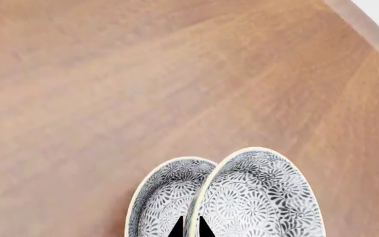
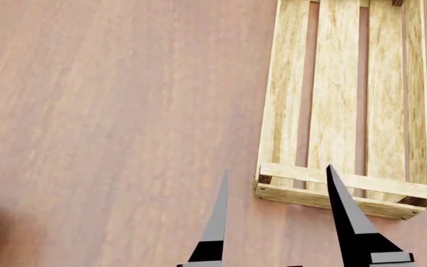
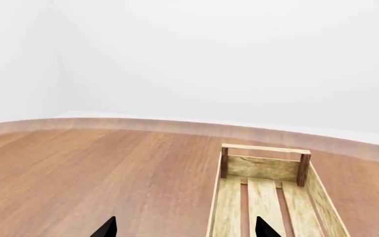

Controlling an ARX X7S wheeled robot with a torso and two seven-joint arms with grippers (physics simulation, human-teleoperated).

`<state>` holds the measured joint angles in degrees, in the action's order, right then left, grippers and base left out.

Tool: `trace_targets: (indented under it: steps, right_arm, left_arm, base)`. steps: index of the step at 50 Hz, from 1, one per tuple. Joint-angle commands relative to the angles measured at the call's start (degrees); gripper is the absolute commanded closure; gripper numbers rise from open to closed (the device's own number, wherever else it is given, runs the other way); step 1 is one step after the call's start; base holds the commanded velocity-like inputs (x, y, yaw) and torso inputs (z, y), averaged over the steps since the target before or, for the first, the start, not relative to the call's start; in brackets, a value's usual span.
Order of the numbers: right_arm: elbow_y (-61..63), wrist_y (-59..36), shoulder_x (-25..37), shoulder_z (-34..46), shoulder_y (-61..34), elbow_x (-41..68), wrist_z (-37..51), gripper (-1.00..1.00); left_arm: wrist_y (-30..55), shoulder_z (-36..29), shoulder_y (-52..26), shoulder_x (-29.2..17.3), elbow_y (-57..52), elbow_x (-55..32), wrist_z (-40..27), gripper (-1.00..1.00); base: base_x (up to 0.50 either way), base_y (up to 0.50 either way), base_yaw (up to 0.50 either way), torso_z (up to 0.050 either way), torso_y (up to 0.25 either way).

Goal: Stack the right bowl on the left bowl and place them in the tray.

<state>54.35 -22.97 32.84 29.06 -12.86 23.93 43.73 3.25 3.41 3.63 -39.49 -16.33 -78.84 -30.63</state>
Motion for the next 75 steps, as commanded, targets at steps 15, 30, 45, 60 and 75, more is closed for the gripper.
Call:
trace_targets:
  steps: [15, 30, 45, 60, 75]
  right_arm:
    - [-0.4, 0.2, 0.0, 0.7, -0.3, 0.0, 0.2, -1.0]
    - [-0.3, 0.2, 0.2, 0.8, -0.4, 0.2, 0.5, -1.0]
    - [-0.9, 1.0, 0.3, 1.2, -0.3, -0.2, 0.4, -1.0]
    - [-0.6, 0.5, 0.3, 1.5, -0.7, 0.1, 0.7, -1.0]
    - [-0.7, 0.6, 0.4, 1.7, -0.8, 0.2, 0.8, -1.0]
  left_arm:
    - [-1.5, 3.1, 2.2, -0.3, 0.1, -1.0, 0.7, 1.0]
    - [-0.8, 1.2, 0.1, 0.8, 3.0, -0.5, 1.6, 1.0]
    - [-0.4, 0.1, -1.5, 1.5, 5.4, 0.0, 2.4, 1.0]
    - [-0.2, -0.6, -2.4, 0.9, 4.2, 0.9, 4.6, -1.0]
    - [-0.1, -0.5, -1.8, 0.4, 2.8, 1.4, 4.5, -1.0]
  base:
    - [0.0, 0.0, 0.0, 0.0, 0.001]
    - [0.0, 0.0, 0.0, 0.0, 0.0]
    - [0.0, 0.0, 0.0, 0.001, 0.001]
    - [0.0, 0.0, 0.0, 0.0, 0.0]
    - [0.0, 0.0, 0.0, 0.0, 0.0]
